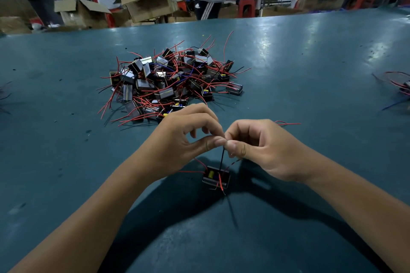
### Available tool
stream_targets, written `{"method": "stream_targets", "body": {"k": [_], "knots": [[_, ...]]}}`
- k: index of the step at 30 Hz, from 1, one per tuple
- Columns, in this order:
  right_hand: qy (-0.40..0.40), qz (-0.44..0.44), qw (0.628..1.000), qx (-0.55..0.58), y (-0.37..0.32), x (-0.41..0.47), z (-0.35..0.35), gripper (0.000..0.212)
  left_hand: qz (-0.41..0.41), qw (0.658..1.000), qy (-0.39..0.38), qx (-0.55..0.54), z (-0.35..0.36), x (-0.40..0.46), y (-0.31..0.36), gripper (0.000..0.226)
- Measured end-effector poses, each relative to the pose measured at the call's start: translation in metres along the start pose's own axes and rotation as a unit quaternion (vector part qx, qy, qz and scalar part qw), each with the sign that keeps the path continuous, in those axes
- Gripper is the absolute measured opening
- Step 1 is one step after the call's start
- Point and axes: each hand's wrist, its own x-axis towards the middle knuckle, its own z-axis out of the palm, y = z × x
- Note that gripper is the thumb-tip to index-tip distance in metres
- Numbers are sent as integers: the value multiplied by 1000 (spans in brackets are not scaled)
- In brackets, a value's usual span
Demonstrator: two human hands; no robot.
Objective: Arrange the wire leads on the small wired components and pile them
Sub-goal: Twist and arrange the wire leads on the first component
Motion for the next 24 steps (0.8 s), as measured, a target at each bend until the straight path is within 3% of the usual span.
{"method": "stream_targets", "body": {"k": [9,13,15,18,24], "knots": [[100,-91,972,-193,0,-3,7,14,-152,985,-14,-76,4,1,12,16],[101,-77,975,-185,-1,-2,7,15,-248,954,13,-166,8,1,11,20],[93,-58,980,-167,0,-2,5,14,-213,963,17,-165,0,0,7,19],[80,-38,985,-148,2,-2,2,12,-116,991,5,-72,-14,-2,-1,6],[49,-34,992,-113,2,-2,1,6,12,999,9,37,-11,-1,-1,16]]}}
